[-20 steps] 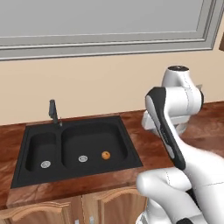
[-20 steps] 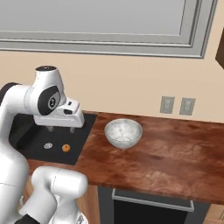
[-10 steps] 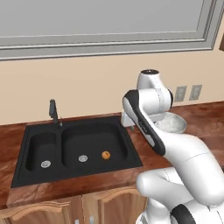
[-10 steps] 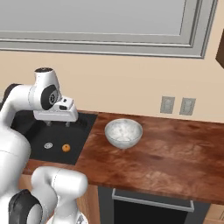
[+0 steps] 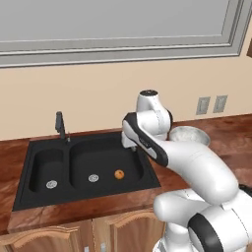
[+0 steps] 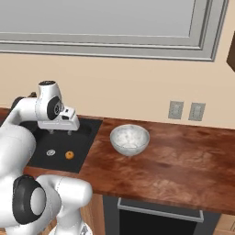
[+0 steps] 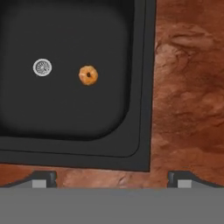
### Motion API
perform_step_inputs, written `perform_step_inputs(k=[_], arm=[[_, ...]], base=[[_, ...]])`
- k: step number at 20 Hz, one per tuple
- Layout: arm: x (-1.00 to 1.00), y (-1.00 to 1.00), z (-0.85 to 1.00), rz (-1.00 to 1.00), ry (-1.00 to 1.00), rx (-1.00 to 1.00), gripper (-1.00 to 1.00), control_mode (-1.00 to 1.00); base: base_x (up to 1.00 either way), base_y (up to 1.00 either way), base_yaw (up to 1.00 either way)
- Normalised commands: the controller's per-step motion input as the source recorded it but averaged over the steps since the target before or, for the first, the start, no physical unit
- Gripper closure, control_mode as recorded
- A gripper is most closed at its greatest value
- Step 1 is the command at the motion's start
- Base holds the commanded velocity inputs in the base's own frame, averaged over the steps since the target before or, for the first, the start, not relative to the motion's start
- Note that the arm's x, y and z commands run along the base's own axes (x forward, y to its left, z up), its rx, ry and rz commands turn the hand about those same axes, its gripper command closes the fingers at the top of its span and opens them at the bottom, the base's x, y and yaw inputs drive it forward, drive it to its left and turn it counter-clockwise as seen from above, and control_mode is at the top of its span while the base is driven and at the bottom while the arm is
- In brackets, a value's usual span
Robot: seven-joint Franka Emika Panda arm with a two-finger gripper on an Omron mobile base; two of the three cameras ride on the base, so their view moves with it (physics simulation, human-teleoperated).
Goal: Pick the kiwis from the cabinet and place them in one bowl. Pick the tangerine from the sink and place it in the other bowl.
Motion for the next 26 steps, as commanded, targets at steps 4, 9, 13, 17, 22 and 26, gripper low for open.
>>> perform_step_inputs(k=[4,9,13,17,22,26], arm=[[0.35,0.06,-0.50,0.00,-0.01,0.00,-1.00,-1.00],[0.22,0.03,-0.29,0.00,-0.01,0.00,-1.00,-1.00],[0.18,0.06,-0.24,0.00,-0.02,0.00,-1.00,-1.00],[0.11,0.16,-0.14,0.00,0.00,0.02,-1.00,-1.00],[0.21,0.23,-0.15,0.00,0.00,0.01,-1.00,-1.00],[0.25,0.18,-0.18,0.00,-0.04,0.00,-1.00,-1.00]], base=[[0.00,0.00,0.00],[0.00,0.00,0.00],[0.00,0.00,0.00],[0.00,0.00,0.00],[0.00,0.00,0.00],[0.00,0.00,0.00]])
